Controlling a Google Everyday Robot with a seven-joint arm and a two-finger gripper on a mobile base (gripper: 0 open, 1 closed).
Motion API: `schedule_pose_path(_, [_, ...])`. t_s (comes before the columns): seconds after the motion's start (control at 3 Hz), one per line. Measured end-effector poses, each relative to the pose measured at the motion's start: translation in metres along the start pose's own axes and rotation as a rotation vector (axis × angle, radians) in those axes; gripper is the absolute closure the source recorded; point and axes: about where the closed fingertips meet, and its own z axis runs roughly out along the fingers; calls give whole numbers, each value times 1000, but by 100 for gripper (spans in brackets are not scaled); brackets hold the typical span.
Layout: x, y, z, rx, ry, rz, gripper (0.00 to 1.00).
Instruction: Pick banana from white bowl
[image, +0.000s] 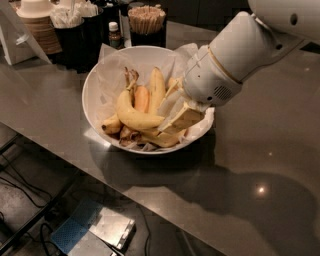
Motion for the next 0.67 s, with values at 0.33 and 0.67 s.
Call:
schedule_pose_path(0.33, [-2, 0, -1, 5, 0, -4, 12])
schedule_pose_path(0.67, [-7, 0, -4, 22, 5, -13, 0])
